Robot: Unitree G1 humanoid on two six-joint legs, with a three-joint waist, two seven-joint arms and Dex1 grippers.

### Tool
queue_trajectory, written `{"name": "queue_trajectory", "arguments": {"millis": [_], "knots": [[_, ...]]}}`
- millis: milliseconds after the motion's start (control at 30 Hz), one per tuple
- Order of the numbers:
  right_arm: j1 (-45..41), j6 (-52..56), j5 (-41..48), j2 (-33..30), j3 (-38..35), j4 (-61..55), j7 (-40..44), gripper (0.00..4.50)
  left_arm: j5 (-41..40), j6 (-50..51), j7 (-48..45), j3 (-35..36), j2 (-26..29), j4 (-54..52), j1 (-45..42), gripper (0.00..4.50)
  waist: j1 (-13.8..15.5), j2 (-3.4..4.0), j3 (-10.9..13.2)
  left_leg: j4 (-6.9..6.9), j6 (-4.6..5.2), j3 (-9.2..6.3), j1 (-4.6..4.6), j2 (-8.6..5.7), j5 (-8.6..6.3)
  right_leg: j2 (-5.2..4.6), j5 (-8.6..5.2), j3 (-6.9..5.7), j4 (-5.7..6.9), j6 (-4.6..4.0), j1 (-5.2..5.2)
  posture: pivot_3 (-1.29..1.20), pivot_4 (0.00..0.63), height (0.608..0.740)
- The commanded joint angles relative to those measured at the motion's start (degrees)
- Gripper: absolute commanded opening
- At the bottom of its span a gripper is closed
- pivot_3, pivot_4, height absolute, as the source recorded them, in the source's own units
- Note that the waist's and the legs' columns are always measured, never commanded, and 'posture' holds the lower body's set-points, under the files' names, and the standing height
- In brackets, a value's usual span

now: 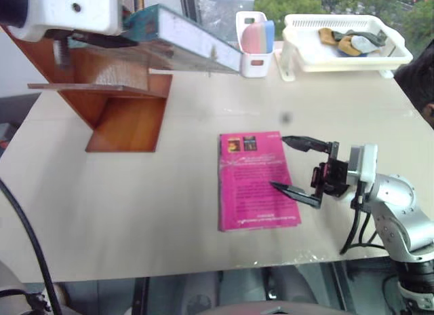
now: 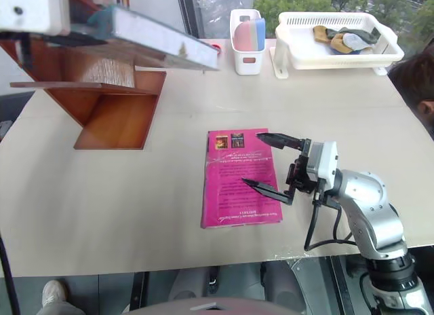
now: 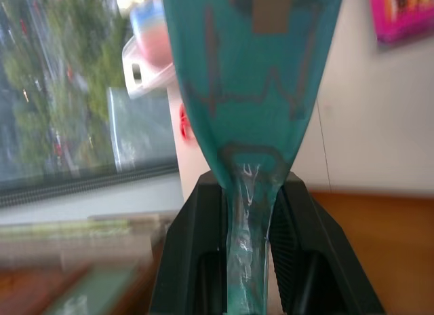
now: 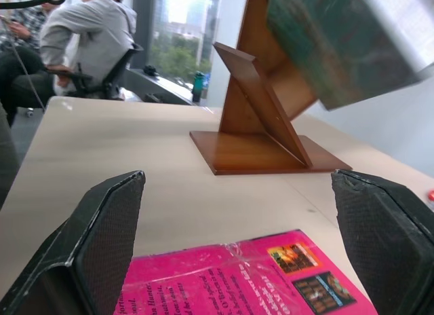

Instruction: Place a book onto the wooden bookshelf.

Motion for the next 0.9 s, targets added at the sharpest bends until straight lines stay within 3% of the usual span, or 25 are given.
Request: {"name": "queue_trajectory", "arguments": {"millis": [33,133,267,500,633,733,900], "knots": [[-2.4,-2.1,0.1,1.0,0.1,1.1,1.2,4.5,7.1,-1.0,1.5,2.0,4.6,1.7,3.7,0.48,-0.4,0.01,0.0,0.01,0.0,0.0,0.01,0.0,0.0,0.0,0.0,-0.01,0.05,0.0,0.0,0.0,0.15,0.74],[-5.2,-2.6,0.2,2.3,0.5,3.0,1.8,4.5,13.9,-6.2,7.5,3.0,8.4,4.9,11.2,0.48,-1.5,0.14,0.0,0.06,0.01,0.06,0.28,0.03,0.01,0.02,-0.01,0.1,0.44,-0.01,0.04,0.0,0.15,0.74],[-7.2,-1.9,0.4,3.5,0.5,3.6,0.8,4.5,13.1,-3.4,7.7,7.3,9.8,2.8,16.0,0.48,-2.2,0.13,0.0,0.08,0.01,0.03,1.03,0.04,0.04,0.2,-0.26,0.39,1.06,0.05,0.29,0.0,0.15,0.74],[-7.3,-2.6,-0.3,4.2,0.8,4.4,1.4,4.5,2.5,6.4,-0.9,12.1,8.8,-5.8,14.6,0.48,-2.4,-0.02,0.1,0.21,-0.29,0.11,0.95,0.09,0.24,0.25,-0.27,0.6,1.43,-0.2,0.04,0.0,0.15,0.74],[-7.5,-2.7,-0.3,4.4,0.9,4.7,1.6,4.5,3.8,6.0,-0.2,11.4,9.1,-4.8,13.1,0.48,-2.4,-0.08,0.1,0.21,-0.29,0.08,0.66,0.05,0.22,0.26,-0.12,0.6,1.38,-0.13,-0.15,0.0,0.15,0.74],[-7.5,-2.7,-0.4,4.6,1.0,4.9,1.8,4.5,4.9,5.0,-0.2,10.4,8.3,-3.5,10.1,0.48,-2.3,-0.09,0.1,0.21,-0.29,0.0,-0.17,0.06,0.23,0.33,-0.09,0.56,1.43,-0.2,-0.97,0.0,0.15,0.74],[-7.2,-3.0,-0.5,4.9,1.2,5.1,2.0,4.5,3.5,5.5,-2.4,9.7,6.3,-1.5,4.0,0.48,-2.3,-0.13,0.1,0.19,-0.3,0.03,-0.27,0.05,0.22,0.33,-0.11,0.57,1.33,-0.2,-1.06,0.0,0.15,0.74]]}}
